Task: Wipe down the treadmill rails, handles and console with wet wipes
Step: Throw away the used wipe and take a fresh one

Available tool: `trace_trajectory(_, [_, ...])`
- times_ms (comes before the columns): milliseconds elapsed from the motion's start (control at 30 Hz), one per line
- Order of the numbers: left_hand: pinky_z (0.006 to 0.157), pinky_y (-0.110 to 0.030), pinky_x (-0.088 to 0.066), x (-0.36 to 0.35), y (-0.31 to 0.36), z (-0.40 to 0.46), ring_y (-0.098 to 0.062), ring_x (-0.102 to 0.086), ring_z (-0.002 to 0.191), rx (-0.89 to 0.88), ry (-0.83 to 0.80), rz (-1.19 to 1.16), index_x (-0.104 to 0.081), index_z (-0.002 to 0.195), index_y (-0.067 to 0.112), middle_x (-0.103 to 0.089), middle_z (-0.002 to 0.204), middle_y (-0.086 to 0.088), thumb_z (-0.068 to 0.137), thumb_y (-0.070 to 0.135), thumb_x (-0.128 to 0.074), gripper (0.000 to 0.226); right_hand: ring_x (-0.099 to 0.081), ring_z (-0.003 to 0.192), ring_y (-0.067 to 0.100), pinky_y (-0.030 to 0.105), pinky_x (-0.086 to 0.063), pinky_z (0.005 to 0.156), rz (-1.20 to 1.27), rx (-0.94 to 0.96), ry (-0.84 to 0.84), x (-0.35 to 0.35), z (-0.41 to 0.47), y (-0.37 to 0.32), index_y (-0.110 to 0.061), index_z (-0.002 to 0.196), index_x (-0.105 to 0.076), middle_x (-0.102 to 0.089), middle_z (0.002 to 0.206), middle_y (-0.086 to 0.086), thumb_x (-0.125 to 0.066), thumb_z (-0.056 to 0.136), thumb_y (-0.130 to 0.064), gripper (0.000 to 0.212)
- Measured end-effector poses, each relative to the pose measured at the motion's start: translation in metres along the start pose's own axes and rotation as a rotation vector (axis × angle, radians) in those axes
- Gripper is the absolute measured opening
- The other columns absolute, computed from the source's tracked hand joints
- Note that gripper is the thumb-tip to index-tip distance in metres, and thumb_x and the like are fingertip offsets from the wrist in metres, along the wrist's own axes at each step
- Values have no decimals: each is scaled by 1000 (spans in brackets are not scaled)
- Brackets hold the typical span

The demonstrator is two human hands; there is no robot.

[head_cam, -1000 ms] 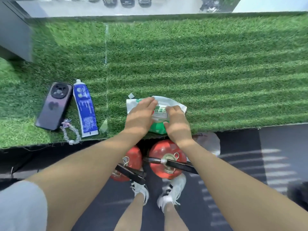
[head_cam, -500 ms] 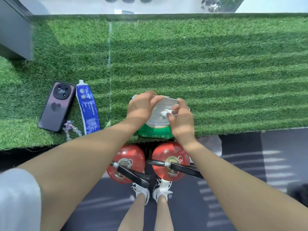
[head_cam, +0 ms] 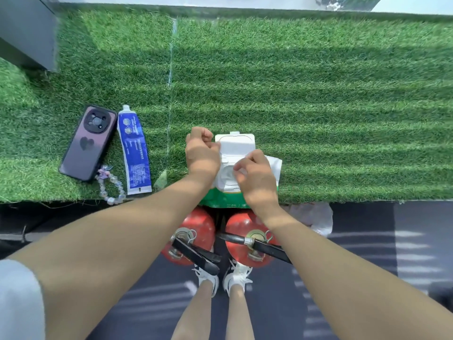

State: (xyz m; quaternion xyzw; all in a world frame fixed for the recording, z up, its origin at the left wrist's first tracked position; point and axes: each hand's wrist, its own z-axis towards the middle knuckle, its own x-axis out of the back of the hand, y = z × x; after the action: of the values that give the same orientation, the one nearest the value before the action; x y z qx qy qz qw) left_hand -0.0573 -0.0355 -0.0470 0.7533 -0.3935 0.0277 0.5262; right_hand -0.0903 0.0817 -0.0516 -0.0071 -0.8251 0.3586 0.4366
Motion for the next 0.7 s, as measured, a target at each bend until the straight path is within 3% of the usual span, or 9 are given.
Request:
trace_trajectory(133, [80,-28,-44,21,-16,-26,-12,-47,83,-333,-49,220,-56,91,11,-45,99,1,83,-3,-59,16,-51,91,23,25,-34,72,19,61,-10,-7,-3,-3,-2,91,-68,-40,96,3,-62,84,-10,12])
trace_trajectory(267, [81,-24,-38,35,-46,-57,-14,-49,99,-502,-220,338,-59,106,11,-46,108,7,81,4,-65,26,-49,88,18,29,-41,78,66,152,-29,-8,-9,5,0,89,-67,-35,101,0,-66,81,-7,10])
trace_trajectory(400, [90,-25,-37,34,-53,-60,-17,-47,113,-465,-257,366,-56,116,12,-49,123,1,80,4,-67,39,-42,76,4,22,-32,73,170,6,-84,-10,-1,1,0,84,-62,-35,94,-8,-58,84,1,4])
trace_trajectory(533, [87,-22,-36,30,-51,-58,-18,-48,113,-462,-238,392,-56,117,10,-49,124,0,79,0,-66,40,-40,75,8,21,-29,71,211,-27,-91,-6,2,-1,-3,85,-61,-35,89,-9,-55,89,-3,7])
trace_trajectory(633, [86,-25,-38,28,-52,-59,-17,-49,111,-443,-220,412,-57,116,11,-48,125,1,80,0,-65,39,-42,80,15,20,-27,70,233,-24,9,1,0,1,-4,83,-58,-43,92,3,-52,91,-1,10])
trace_trajectory(700, [85,-25,-39,27,-50,-60,-17,-50,111,-429,-211,421,-57,116,11,-48,125,1,80,-2,-64,39,-43,77,18,22,-26,62,324,-135,79,7,1,3,-12,81,-50,-48,85,6,-48,92,0,16])
